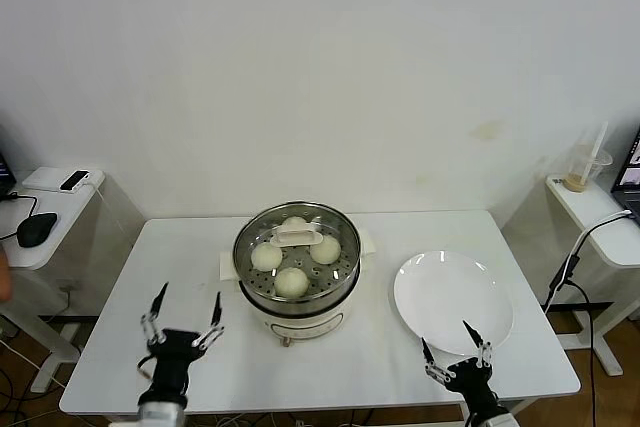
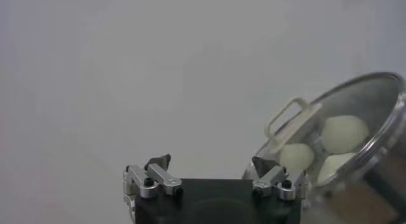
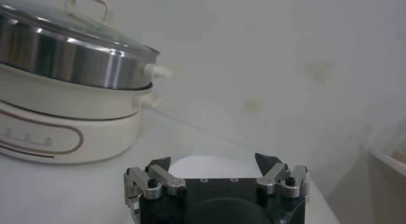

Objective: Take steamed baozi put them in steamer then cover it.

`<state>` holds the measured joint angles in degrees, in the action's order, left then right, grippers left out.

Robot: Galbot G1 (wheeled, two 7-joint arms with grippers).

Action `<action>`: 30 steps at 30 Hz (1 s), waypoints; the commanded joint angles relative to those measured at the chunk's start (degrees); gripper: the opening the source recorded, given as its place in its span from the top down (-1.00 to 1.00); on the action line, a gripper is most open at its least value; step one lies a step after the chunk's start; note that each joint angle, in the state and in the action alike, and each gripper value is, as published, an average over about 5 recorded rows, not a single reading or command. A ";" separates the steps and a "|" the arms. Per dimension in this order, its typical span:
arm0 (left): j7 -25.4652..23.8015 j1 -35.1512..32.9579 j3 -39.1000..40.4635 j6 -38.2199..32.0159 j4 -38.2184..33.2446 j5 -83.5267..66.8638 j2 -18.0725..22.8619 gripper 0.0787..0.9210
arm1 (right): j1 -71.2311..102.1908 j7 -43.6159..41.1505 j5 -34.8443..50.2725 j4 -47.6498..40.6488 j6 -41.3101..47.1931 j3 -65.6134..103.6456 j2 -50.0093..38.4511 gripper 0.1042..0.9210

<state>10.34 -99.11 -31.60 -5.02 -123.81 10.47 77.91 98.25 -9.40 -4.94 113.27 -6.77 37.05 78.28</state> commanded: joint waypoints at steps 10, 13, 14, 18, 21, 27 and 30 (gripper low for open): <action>-0.12 -14.40 -4.45 -6.64 2.64 -25.55 -0.02 -0.77 | 5.29 0.47 11.91 1.30 -3.16 -4.16 -5.18 -0.76; -0.41 -14.75 -4.14 -6.59 2.97 -24.97 0.13 -0.77 | 5.67 1.16 12.02 1.94 -2.53 -4.72 -5.36 -0.76; -0.55 -14.85 -4.13 -6.55 3.05 -24.72 0.16 -0.77 | 5.74 1.40 11.94 2.05 -2.27 -4.92 -5.35 -0.76; -1.15 -15.16 -4.09 -5.05 2.66 -24.85 -0.02 -0.77 | 6.07 2.86 9.94 2.19 0.04 -5.78 -5.29 -0.76; -1.25 -14.99 -4.13 -3.63 2.13 -25.26 -0.01 -0.77 | 6.29 3.69 9.40 2.61 2.07 -6.34 -5.43 -0.76; -0.73 -14.17 -4.26 -2.14 3.00 -25.66 0.20 -0.77 | 6.90 3.62 11.03 4.59 3.73 -7.35 -5.76 -0.76; -0.68 -14.20 -4.19 -1.70 2.92 -26.06 0.19 -0.77 | 7.18 3.59 11.18 5.13 3.99 -7.58 -6.00 -0.76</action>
